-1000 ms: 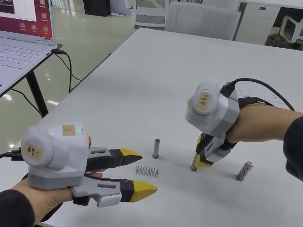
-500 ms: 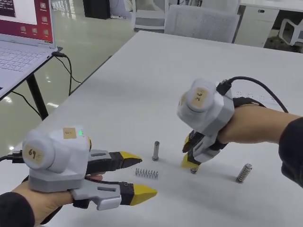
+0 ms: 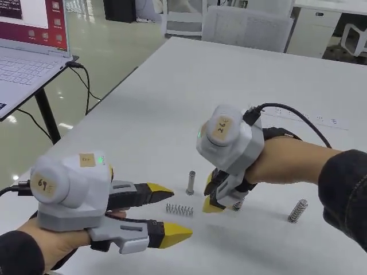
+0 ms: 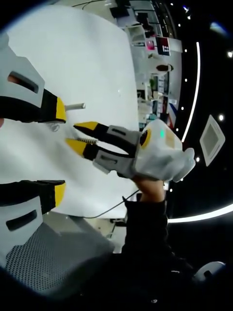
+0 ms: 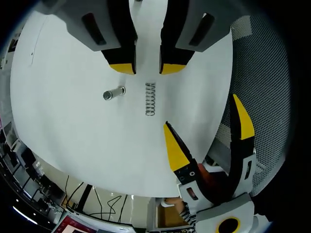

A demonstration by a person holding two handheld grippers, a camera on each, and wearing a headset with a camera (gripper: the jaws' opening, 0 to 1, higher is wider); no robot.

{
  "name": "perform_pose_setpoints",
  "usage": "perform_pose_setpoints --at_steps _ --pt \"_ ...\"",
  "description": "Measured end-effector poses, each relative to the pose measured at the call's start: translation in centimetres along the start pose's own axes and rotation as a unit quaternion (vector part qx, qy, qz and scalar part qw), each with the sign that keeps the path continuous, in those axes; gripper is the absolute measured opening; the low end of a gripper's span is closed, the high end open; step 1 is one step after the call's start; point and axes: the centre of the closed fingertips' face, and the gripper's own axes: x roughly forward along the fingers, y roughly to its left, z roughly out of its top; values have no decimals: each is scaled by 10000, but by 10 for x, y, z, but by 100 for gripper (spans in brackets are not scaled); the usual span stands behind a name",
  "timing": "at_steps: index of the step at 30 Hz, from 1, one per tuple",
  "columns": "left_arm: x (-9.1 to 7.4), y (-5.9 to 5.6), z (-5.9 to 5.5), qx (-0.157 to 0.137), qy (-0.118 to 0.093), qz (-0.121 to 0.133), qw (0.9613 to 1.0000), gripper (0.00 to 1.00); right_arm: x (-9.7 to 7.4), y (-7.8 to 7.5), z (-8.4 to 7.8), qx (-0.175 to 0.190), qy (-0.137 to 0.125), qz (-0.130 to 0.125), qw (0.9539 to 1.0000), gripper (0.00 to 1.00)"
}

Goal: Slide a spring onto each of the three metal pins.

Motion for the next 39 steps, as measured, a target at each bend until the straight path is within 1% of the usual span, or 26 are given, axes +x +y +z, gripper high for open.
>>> perform_pose_setpoints --at_steps 9,17,21,29,30,39 --pt "0 1 0 4 9 19 10000 41 15 3 9 -32 -59 47 10000 14" --pt "0 0 -1 13 42 21 10000 40 25 2 9 -13 -61 53 10000 13" --pt "0 1 -1 16 42 28 10000 40 31 2 7 -43 -6 42 10000 13" --pt "0 1 -2 26 51 37 10000 40 37 4 7 -78 63 46 9999 10" --pt "0 1 -2 25 52 40 10000 40 37 4 8 -58 40 76 9999 9" --pt "0 0 -2 27 62 36 10000 40 36 4 7 -11 22 31 10000 8"
